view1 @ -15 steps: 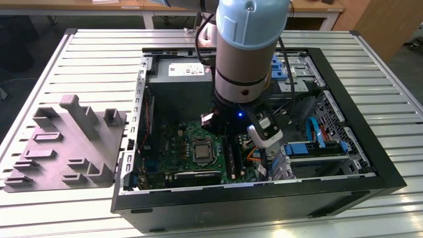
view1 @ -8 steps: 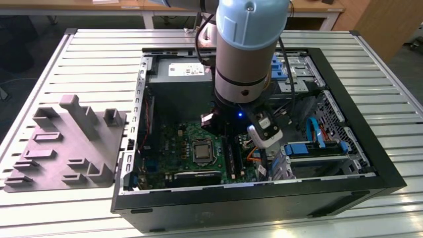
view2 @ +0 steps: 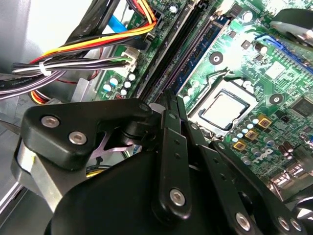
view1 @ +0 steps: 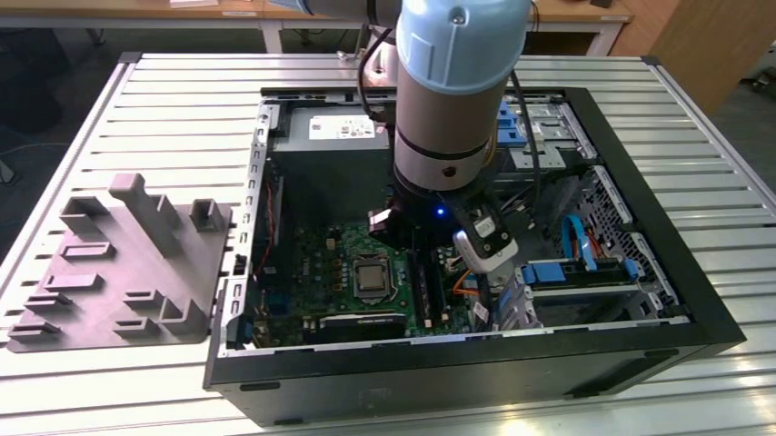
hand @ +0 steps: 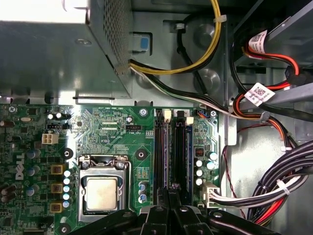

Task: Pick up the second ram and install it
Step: 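Insert the second ram into the second slot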

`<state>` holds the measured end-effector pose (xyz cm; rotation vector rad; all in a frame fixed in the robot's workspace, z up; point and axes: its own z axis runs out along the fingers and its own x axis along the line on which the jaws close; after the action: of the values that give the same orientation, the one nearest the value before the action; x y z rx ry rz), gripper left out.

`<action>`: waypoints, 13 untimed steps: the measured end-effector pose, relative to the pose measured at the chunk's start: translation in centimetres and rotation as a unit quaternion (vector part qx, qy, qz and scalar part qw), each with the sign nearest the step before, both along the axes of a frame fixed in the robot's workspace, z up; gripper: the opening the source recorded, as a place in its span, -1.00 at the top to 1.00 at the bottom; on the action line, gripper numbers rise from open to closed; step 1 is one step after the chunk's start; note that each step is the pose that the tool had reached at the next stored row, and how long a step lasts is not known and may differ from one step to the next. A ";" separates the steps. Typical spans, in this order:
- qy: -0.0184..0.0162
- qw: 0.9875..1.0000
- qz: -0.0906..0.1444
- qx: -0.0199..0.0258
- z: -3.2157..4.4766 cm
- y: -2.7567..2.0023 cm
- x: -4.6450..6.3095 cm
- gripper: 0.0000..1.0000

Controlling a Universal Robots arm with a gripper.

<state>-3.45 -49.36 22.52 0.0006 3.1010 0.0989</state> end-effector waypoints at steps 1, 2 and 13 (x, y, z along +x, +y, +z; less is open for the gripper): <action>0.000 1.000 0.000 0.000 0.00 0.00 0.0 0.77; 0.000 1.000 0.000 0.000 0.00 0.00 0.0 0.77; 0.000 1.000 -0.002 0.000 -0.06 0.00 0.0 0.77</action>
<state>-3.45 -49.36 22.47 0.0068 3.1009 0.0987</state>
